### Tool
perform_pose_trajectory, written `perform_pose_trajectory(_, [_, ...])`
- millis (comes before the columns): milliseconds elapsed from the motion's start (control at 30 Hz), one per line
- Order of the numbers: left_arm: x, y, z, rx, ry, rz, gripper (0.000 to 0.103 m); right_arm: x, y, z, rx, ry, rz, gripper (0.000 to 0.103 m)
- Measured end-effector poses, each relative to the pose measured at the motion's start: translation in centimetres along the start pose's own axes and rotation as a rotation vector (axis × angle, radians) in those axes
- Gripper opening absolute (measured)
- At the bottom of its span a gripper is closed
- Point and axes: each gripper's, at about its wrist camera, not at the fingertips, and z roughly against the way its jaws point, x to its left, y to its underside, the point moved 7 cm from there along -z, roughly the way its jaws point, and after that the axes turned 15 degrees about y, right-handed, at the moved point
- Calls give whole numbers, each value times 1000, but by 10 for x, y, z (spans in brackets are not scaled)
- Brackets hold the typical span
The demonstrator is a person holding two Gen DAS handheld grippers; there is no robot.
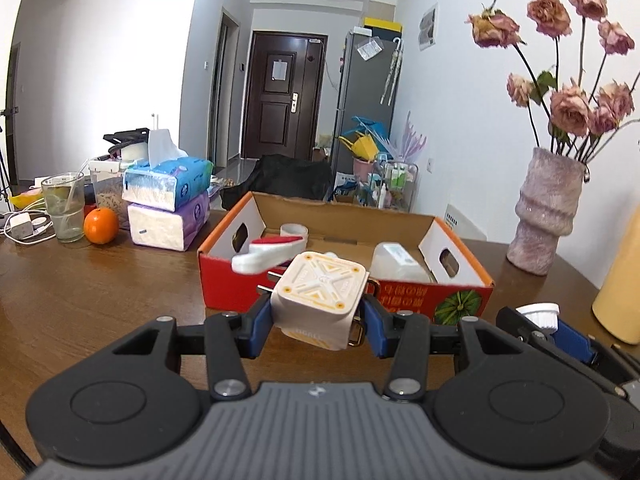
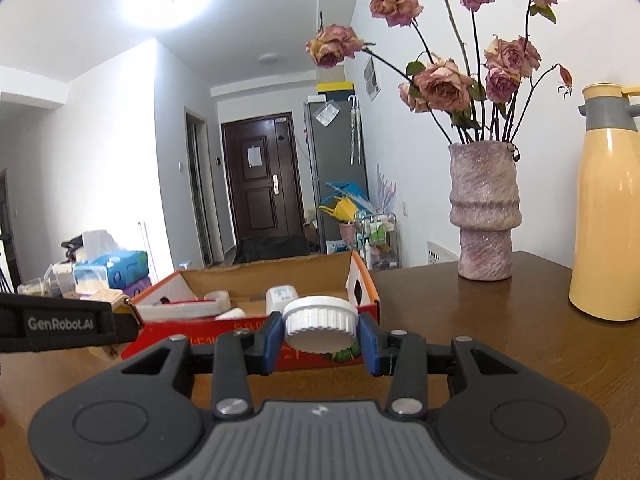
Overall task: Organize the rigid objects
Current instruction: 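Carry the cube charger and white cap over the cardboard box with both tools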
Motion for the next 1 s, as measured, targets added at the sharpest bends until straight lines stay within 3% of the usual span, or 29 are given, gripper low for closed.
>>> perform_pose_trajectory(467, [19, -21, -15, -31, -32, 64, 49, 24, -19, -7, -110, 1, -18, 39])
perform_pose_trajectory(1000, [25, -40, -56, -43, -40, 73, 49, 35, -27, -53, -109, -17, -20, 39])
